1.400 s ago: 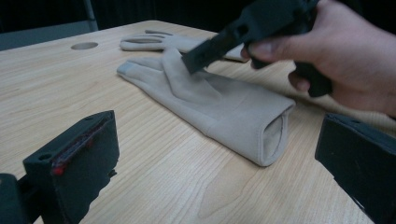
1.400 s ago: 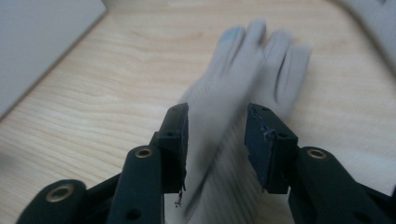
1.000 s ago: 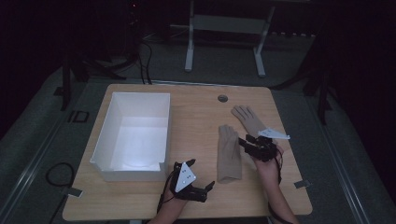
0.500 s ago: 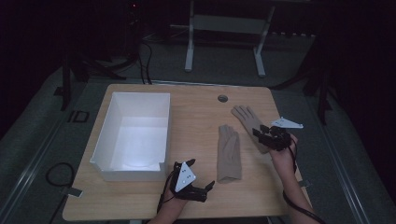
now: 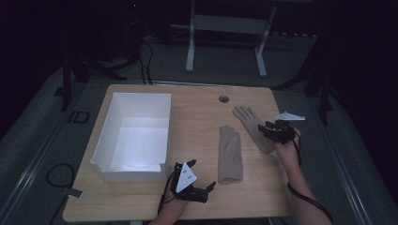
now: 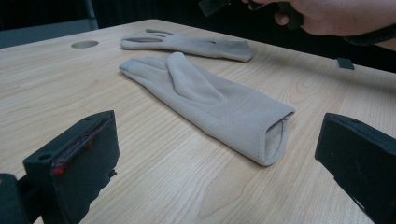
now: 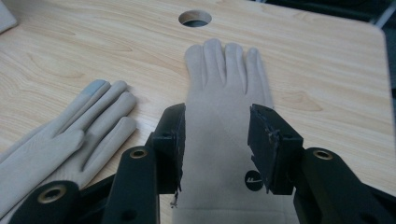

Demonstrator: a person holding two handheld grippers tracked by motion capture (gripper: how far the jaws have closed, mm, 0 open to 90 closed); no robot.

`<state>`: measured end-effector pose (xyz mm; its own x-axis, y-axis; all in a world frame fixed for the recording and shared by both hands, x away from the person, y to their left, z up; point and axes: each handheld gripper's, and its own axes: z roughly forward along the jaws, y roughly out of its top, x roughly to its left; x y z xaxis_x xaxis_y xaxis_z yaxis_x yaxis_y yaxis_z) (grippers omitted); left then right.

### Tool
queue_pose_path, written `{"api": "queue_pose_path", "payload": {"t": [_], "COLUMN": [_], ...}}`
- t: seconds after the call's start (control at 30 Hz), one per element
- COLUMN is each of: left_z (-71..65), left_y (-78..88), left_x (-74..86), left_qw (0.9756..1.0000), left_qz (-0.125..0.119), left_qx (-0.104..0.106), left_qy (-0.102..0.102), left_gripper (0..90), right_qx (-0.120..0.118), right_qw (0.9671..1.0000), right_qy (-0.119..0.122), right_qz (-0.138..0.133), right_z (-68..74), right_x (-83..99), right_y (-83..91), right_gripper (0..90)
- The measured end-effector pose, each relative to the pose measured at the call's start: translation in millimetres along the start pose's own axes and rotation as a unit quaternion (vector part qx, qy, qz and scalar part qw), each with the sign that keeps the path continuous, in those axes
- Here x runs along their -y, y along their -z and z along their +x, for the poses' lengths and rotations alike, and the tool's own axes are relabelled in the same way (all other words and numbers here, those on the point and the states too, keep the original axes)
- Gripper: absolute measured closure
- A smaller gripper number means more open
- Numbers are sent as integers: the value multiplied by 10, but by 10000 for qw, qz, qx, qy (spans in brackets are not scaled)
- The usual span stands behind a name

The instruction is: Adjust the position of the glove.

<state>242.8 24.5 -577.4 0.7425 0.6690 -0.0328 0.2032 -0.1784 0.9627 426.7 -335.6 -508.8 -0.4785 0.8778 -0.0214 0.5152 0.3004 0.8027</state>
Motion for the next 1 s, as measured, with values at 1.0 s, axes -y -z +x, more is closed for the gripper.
{"api": "queue_pose_path", "payload": {"t": [1.0], "left_z": [4], "left_y": [3], "left_x": [1], "left_qw": [10000], "left_qz": [-11], "left_qx": [-5], "left_qy": [35], "left_gripper": [2], "right_qx": [-187], "right_qw": [9974], "right_qy": [117], "right_qz": [683], "right_z": [-216], "right_x": [125], "right_y": [-601], "right_gripper": [802]}}
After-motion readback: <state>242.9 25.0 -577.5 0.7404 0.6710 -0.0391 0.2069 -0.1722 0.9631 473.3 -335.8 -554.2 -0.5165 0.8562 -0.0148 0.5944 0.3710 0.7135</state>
